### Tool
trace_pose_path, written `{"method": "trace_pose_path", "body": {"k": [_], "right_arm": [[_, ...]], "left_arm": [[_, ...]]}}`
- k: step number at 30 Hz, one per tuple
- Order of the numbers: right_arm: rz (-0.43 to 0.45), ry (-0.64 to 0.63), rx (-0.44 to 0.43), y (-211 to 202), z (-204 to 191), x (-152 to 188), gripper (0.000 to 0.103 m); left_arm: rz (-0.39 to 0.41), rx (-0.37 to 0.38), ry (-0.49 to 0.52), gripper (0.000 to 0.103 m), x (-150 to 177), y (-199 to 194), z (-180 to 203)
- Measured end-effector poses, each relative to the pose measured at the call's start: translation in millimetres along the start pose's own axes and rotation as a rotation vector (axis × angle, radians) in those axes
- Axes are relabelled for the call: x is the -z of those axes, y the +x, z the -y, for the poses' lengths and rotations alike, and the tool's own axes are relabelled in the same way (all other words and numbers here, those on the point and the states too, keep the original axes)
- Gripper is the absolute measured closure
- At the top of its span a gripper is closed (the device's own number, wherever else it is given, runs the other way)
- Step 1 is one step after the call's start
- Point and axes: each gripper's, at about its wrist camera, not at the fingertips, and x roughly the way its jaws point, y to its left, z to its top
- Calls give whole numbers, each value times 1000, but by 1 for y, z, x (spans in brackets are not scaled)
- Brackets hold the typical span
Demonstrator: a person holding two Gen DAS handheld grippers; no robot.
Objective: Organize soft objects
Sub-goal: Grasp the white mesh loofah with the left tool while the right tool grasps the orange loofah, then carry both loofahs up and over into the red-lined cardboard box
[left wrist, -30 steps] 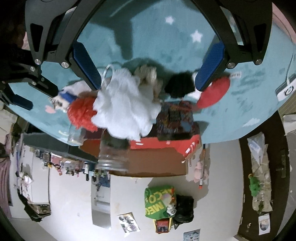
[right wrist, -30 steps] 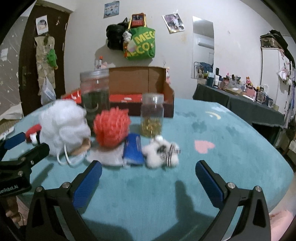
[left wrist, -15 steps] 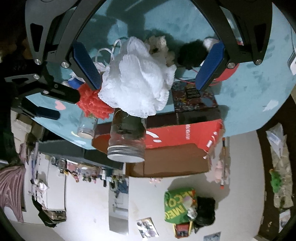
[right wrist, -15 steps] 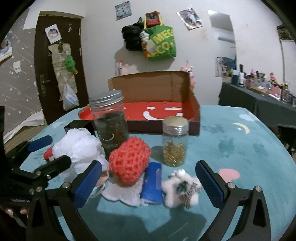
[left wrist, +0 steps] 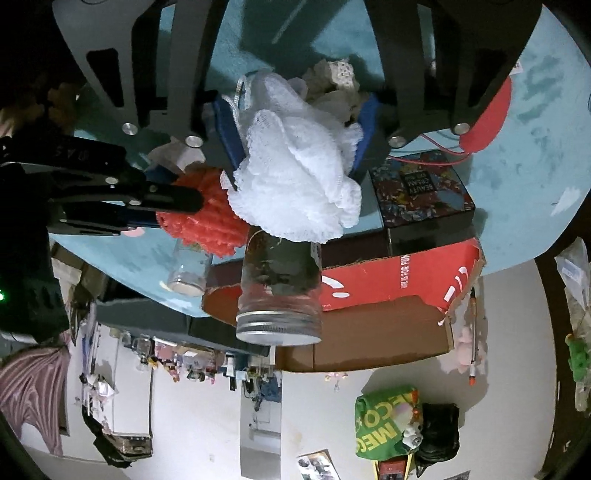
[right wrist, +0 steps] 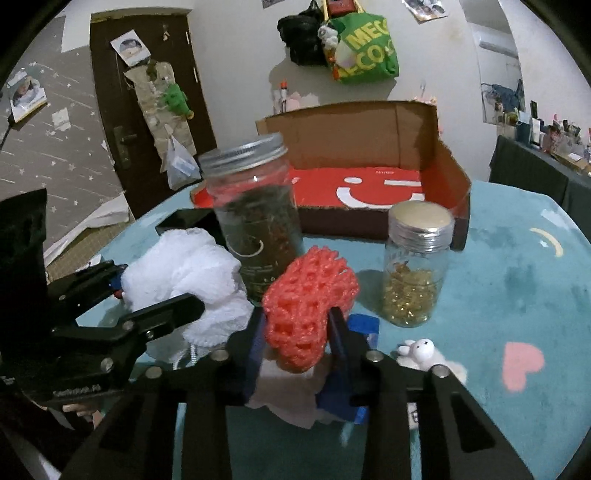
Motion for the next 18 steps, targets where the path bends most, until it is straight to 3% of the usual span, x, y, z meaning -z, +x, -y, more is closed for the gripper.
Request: {"method": "trace_pose_path", "body": {"k": [6, 18], "right_arm": [[57, -16, 17, -17, -4, 0, 73], [128, -34, 27, -49, -11, -6, 73]], "left_arm": [[6, 8, -15, 61, -3, -9, -2], [92, -25, 8, 63, -17, -50, -7]]}}
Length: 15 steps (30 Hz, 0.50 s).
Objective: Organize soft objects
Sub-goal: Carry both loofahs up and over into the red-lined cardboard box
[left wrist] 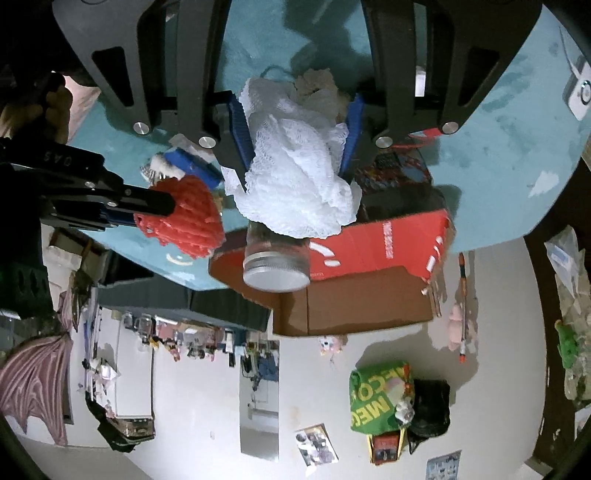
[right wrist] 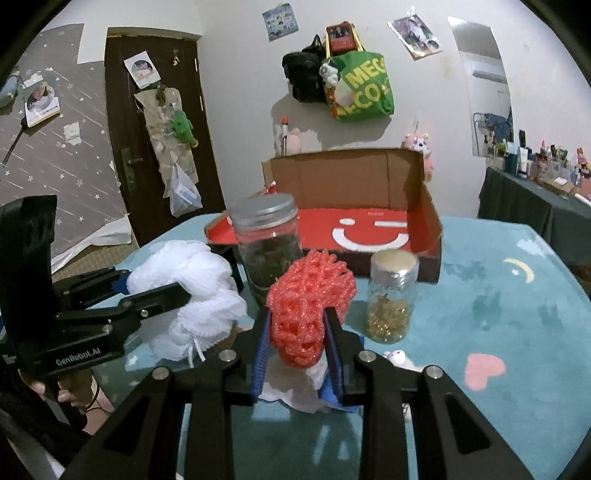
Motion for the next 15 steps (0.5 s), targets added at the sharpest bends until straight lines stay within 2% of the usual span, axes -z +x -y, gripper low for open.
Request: {"method": "trace_pose_path", "body": {"k": [7, 15], "right_arm": [[53, -10, 11, -20, 3, -16, 73], [105, -36, 25, -33, 9, -43, 73]], "left_arm": [[71, -37, -3, 63, -22, -25, -11], [126, -79, 11, 63, -52, -33, -30]]}}
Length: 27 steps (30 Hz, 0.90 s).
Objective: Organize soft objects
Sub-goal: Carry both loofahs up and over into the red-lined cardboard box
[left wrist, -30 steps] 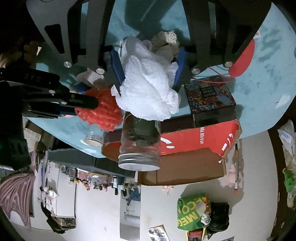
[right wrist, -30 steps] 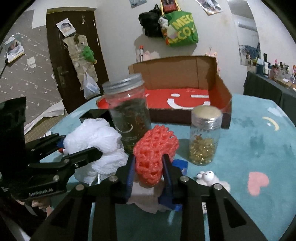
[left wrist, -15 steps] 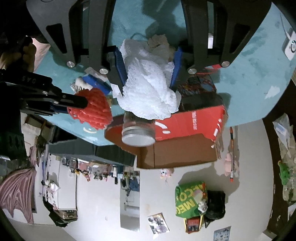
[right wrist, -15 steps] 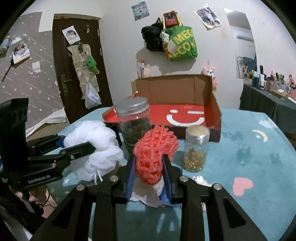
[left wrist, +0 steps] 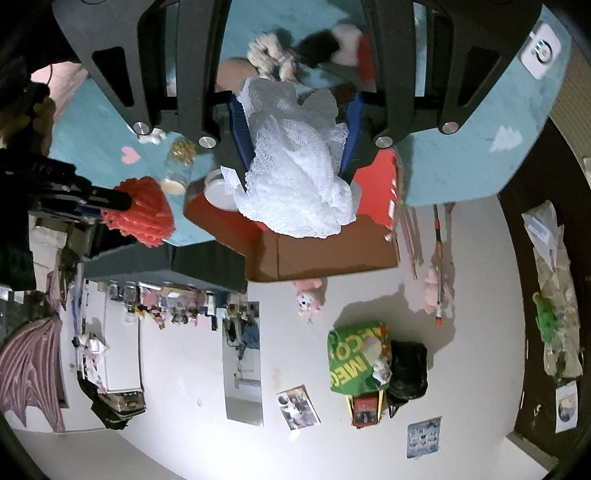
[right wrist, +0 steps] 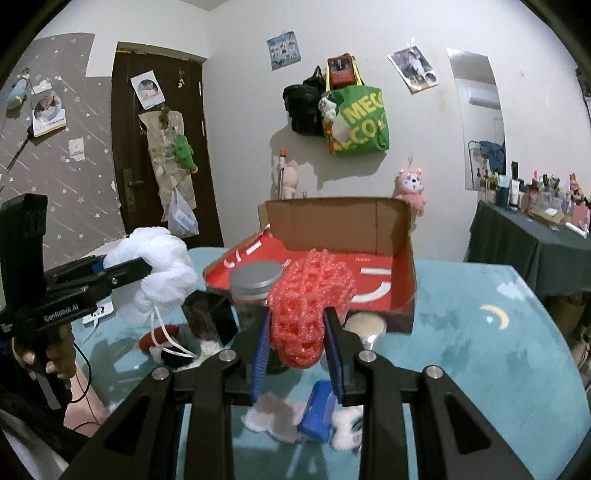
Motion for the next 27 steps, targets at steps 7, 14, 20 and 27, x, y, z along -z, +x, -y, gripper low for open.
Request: {"method": "trace_pose_path", "body": {"k": [7, 14, 20, 27], "right_arm": [[8, -21, -21, 13, 16, -33, 73], [-39, -53, -44, 45, 32, -60, 73], [-92, -107, -59, 79, 41, -87, 72], [-220, -124, -99, 146, 52, -102, 72]], "left_arm": [[-18, 3, 32, 63, -26, 23, -12], [-76, 38, 73, 63, -48, 65, -17], [-158, 93, 91, 63, -68, 114, -25], [-266, 124, 121, 63, -80, 184, -28]]}}
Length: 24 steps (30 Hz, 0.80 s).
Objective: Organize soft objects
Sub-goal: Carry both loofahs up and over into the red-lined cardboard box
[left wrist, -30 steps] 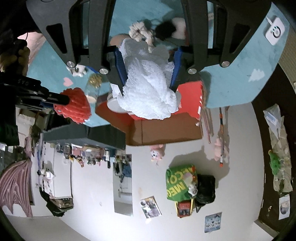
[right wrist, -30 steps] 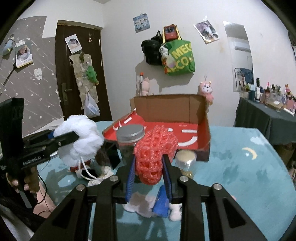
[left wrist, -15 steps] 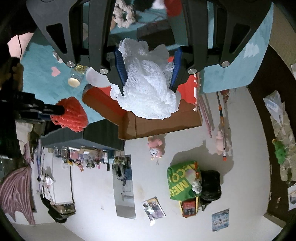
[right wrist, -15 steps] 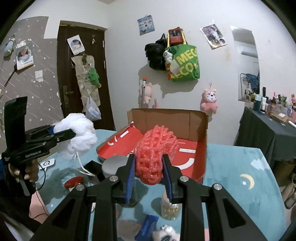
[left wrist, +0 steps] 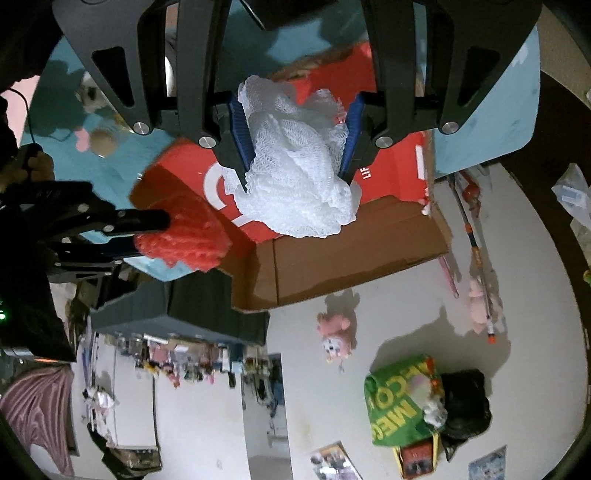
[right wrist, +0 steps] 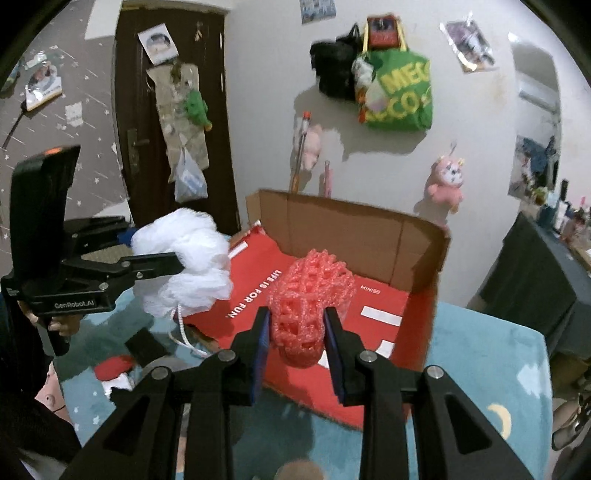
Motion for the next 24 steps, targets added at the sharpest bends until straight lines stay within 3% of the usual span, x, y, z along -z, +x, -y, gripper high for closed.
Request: {"method": "trace_pose_path", "body": {"k": [12, 19, 24], "right_arm": [[-240, 82, 31, 138, 52, -41, 72], [-347, 160, 84, 199, 77, -45, 72], [-383, 174, 128, 217, 87, -38, 70]], "left_arm": [[-175, -38, -14, 63, -24, 128, -35], [-216, -18, -76, 63, -28, 176, -50], [-249, -44, -71, 61, -21, 195, -50]]}}
